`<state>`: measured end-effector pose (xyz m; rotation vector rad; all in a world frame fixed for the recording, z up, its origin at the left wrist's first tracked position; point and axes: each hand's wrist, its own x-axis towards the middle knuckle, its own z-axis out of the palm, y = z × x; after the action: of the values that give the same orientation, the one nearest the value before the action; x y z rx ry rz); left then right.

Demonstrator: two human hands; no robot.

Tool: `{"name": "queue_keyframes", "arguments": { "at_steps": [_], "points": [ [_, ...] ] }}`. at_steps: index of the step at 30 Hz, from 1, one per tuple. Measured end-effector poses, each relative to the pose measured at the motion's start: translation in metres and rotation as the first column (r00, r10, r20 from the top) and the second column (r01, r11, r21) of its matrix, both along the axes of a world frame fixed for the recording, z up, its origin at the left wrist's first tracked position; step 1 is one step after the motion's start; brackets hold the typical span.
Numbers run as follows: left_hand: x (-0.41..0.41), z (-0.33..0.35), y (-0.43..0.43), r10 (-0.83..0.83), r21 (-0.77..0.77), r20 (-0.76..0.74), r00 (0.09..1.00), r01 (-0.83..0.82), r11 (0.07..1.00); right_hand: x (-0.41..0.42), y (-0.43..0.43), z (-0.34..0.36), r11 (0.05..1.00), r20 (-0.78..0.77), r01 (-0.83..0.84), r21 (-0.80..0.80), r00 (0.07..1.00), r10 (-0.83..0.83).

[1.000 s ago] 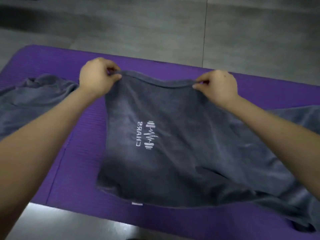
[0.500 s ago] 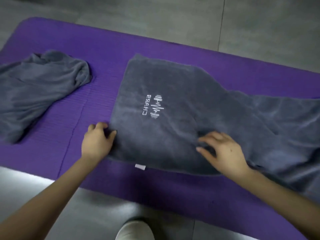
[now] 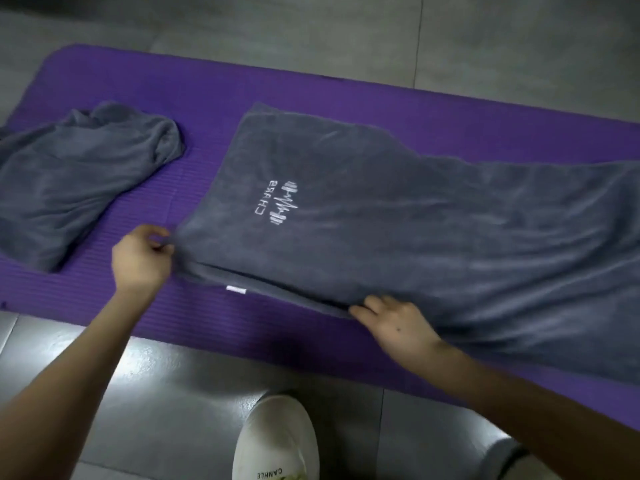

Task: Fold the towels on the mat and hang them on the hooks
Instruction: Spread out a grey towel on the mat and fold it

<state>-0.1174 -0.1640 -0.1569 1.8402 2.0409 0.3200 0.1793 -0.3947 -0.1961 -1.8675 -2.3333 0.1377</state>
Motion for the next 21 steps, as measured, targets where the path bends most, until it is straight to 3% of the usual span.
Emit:
{"name": "queue_keyframes", "arguments": {
  "at_steps": [3, 5, 8, 11, 15, 18, 21],
  "points": [
    [0.001, 0.006, 0.001, -0.082, -0.166, -0.274, 0.958, 0.037, 0.985, -0.029, -0.001, 0.001, 0.997, -0.075, -0.012, -0.079, 0.997, 0.006],
    [0.017, 0.007, -0.006, -0.182, -0.255, -0.374, 0.909, 0.088, 0.963, -0.026, -0.005, 0.004, 0.997, -0.121, 0.018, -0.071, 0.992, -0.027],
    [0.052, 0.003, -0.022, -0.339, -0.189, -0.426, 0.839, 0.284, 0.940, -0.004, -0.019, 0.011, 0.989, -0.152, 0.141, -0.042, 0.978, -0.146],
    [0.091, -0.010, -0.038, -0.571, -0.107, -0.322, 0.755, 0.570, 0.814, 0.025, -0.042, 0.015, 0.952, -0.151, 0.307, -0.007, 0.940, -0.304],
    [0.149, -0.022, -0.068, -0.843, 0.067, -0.186, 0.505, 0.863, 0.502, 0.074, -0.091, 0.016, 0.861, -0.027, 0.506, 0.043, 0.862, -0.506],
    [0.185, -0.025, -0.096, -0.941, 0.136, -0.085, 0.327, 0.940, 0.314, 0.110, -0.139, 0.008, 0.792, 0.069, 0.608, 0.049, 0.789, -0.610],
    [0.208, -0.024, -0.122, -0.976, 0.131, 0.015, 0.218, 0.967, 0.218, 0.139, -0.177, 0.001, 0.728, 0.113, 0.685, 0.032, 0.722, -0.683]
  ]
}}
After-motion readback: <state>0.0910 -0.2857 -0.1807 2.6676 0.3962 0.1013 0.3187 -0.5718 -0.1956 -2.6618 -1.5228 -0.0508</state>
